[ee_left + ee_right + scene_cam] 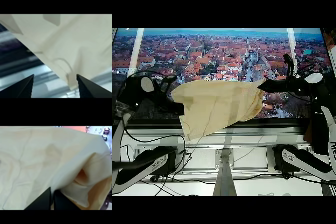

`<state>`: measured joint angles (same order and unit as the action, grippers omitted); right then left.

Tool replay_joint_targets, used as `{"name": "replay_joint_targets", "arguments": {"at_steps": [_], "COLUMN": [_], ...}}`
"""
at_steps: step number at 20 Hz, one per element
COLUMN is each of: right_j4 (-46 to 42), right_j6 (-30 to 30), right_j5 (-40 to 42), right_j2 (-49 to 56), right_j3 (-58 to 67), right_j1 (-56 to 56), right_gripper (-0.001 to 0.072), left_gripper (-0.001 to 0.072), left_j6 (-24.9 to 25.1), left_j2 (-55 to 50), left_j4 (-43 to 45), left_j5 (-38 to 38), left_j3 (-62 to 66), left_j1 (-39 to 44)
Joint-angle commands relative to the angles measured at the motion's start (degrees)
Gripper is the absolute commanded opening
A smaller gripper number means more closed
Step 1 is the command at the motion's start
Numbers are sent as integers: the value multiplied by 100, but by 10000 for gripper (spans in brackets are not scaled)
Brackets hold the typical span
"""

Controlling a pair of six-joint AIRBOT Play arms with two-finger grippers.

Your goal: Fold the clothes and pants, and hang the long-sleeved shirts on hangers.

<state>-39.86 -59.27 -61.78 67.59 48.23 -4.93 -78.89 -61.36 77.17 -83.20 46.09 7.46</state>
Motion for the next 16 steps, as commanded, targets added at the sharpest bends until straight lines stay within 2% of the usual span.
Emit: {"name": "replay_joint_targets", "arguments": {"at_steps": [1,3,8,11,13,16], "right_j4": [-188,-400,-452,-450,-446,-446], "right_j6": [2,2,0,0,-2,-2], "right_j5": [31,31,31,31,7,-133], "right_j2": [-4,-4,-4,-4,-4,-4], "right_j3": [39,39,39,39,39,39], "right_j1": [33,33,33,33,33,33], "right_gripper": [13,13,13,13,14,13], "left_gripper": [564,564,563,563,563,564], "left_j6": [92,94,278,667,717,734], "left_j2": [-2,-2,-2,-2,-2,-2], "left_j4": [-509,-551,-717,-1628,-1915,-1578], "left_j5": [-463,-470,173,769,1161,1019], "left_j3": [-678,-999,-1672,-1878,-1950,-1878], "left_j1": [-35,-35,-33,-31,-31,-57]}}
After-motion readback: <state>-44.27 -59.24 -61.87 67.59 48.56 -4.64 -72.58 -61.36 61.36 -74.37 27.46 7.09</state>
